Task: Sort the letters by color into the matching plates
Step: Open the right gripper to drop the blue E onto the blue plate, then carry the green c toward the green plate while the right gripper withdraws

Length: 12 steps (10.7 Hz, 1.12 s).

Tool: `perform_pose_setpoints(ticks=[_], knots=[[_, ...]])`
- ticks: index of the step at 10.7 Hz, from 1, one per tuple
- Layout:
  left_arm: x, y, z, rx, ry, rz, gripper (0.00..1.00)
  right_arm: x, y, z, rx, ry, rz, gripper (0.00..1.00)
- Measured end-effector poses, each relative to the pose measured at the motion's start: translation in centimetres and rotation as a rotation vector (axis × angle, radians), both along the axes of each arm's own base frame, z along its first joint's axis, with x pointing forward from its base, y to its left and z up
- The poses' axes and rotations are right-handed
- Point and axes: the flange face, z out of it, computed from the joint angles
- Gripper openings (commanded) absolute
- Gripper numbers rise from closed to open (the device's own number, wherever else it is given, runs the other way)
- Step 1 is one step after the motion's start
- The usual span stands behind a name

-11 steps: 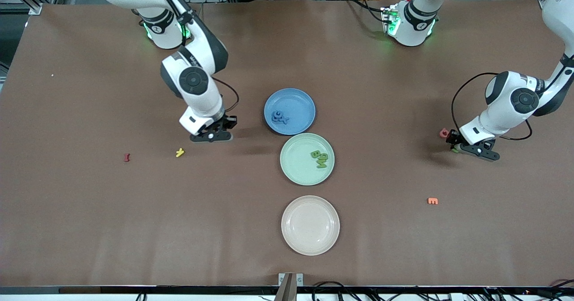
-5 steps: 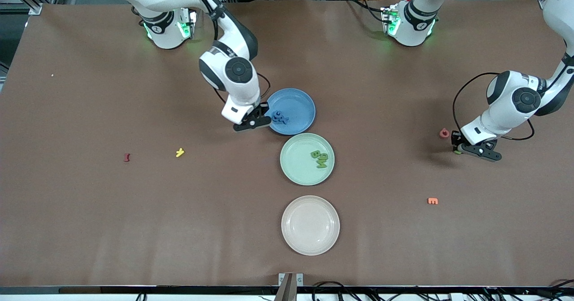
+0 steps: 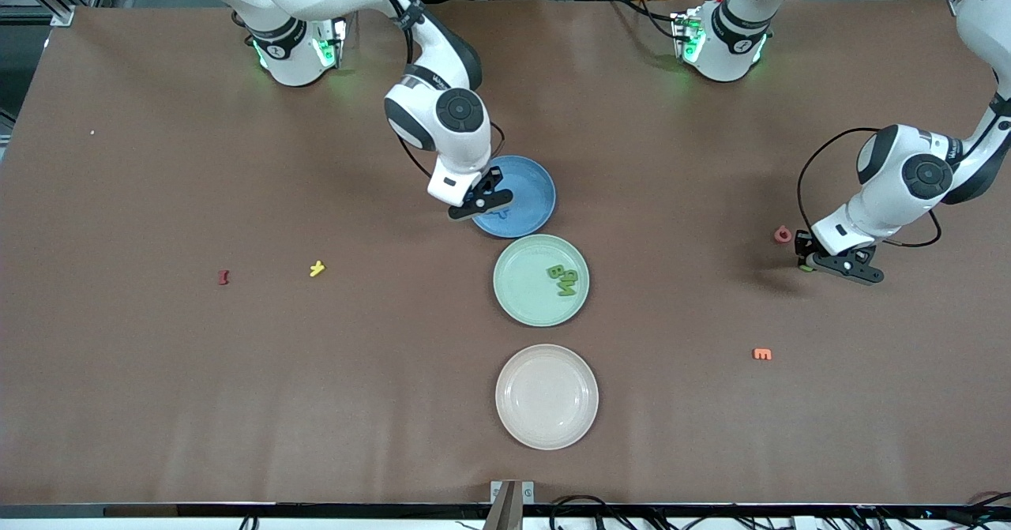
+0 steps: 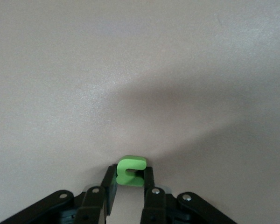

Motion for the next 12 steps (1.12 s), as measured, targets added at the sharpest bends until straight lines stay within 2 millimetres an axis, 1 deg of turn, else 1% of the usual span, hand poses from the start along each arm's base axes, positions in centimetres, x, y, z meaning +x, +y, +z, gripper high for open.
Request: perform_pose_setpoints(ticks=[1, 2, 3, 4, 5, 6, 8, 9, 10, 11, 12], knots=[[0.0, 0.0, 0.0, 0.0, 0.0, 0.0, 0.02, -0.2, 0.7, -0.2, 0.003, 0.002, 0.009, 0.34], [0.0, 0.0, 0.0, 0.0, 0.0, 0.0, 0.0, -0.4, 1.7, -0.5, 0.008, 0.003, 0.01, 0.4], [0.0, 0.0, 0.0, 0.0, 0.0, 0.0, 0.0, -0.5, 2.7, -0.9, 0.014, 0.005, 0.001, 0.82], [0.0, 0.0, 0.0, 0.0, 0.0, 0.0, 0.0, -0.5, 3.8, -1.2, 0.015, 0.009, -0.006, 1.0], [0.0, 0.0, 0.0, 0.0, 0.0, 0.0, 0.0, -0.2, 4.5, -1.2, 0.013, 0.012, -0.027, 1.0], [0.2, 0.0, 0.1, -0.001, -0.004, 0.0, 0.0, 0.3, 4.7, -1.0, 0.011, 0.011, -0.051, 1.0], [1.1, -0.4, 0.8, -0.007, -0.028, -0.006, 0.0, 1.7, 4.1, -0.6, 0.006, -0.001, -0.075, 1.0], [1.8, -0.9, 1.4, -0.012, -0.043, -0.008, 0.0, 2.7, 3.4, -0.6, -0.002, -0.007, -0.084, 1.0], [2.8, -1.8, 2.2, -0.025, -0.055, -0.003, 0.0, 4.2, 2.1, -0.5, -0.01, -0.015, -0.073, 1.0], [3.7, -3.0, 2.7, -0.035, -0.051, 0.004, 0.0, 6.1, 0.3, -0.3, -0.018, -0.019, -0.059, 1.0], [4.7, -4.5, 3.5, -0.044, -0.039, 0.01, 0.0, 8.6, -2.4, 0.1, -0.025, -0.024, -0.051, 1.0]])
